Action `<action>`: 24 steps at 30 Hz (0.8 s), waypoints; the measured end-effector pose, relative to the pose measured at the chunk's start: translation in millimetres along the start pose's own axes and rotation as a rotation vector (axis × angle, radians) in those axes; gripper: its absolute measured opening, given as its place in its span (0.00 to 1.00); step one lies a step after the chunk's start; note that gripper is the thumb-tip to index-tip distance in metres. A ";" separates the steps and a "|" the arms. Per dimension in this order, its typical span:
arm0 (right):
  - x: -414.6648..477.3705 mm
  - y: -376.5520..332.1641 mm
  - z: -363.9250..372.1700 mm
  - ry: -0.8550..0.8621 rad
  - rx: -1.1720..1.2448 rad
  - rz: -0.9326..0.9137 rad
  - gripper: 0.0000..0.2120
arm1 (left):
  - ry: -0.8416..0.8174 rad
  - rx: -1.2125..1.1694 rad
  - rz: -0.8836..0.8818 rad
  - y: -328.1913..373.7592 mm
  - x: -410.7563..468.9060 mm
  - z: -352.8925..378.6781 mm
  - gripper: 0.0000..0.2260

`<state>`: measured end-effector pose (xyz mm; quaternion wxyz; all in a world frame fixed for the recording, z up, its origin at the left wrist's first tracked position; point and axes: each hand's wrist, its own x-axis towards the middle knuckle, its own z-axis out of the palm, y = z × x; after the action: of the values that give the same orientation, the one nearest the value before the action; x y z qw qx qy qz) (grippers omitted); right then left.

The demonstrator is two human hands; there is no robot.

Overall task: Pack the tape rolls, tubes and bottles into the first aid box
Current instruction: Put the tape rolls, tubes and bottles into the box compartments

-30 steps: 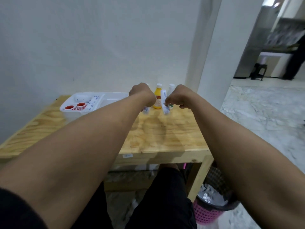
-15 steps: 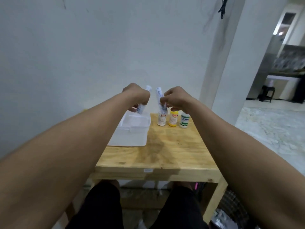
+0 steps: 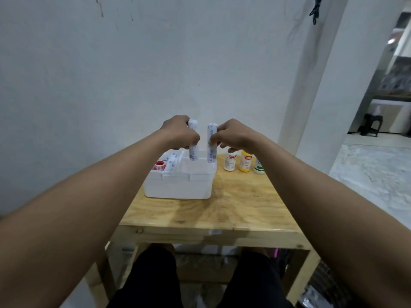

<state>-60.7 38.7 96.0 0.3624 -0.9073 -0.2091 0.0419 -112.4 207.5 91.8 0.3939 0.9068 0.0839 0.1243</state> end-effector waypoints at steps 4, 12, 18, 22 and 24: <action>-1.3 3.7 14.1 0.016 -0.127 -0.092 0.12 | 0.013 0.129 0.067 -4.5 -4.5 1.6 0.12; -1.9 8.0 29.5 -0.047 -0.259 -0.084 0.10 | -0.058 0.276 0.092 -13.8 -8.1 6.4 0.07; -2.8 10.9 31.3 -0.097 -0.290 -0.109 0.12 | -0.116 0.358 0.125 -21.7 -8.0 8.1 0.10; -1.3 14.8 35.8 -0.114 -0.320 -0.108 0.10 | -0.170 0.404 0.088 -25.1 -8.5 9.6 0.10; -1.3 16.4 37.6 -0.126 -0.326 -0.110 0.09 | -0.194 0.414 0.083 -25.1 -10.6 9.0 0.10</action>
<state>-64.7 51.6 57.3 0.1986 -0.9367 -0.2848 0.0445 -121.2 215.6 65.7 0.2001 0.9787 0.0318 0.0327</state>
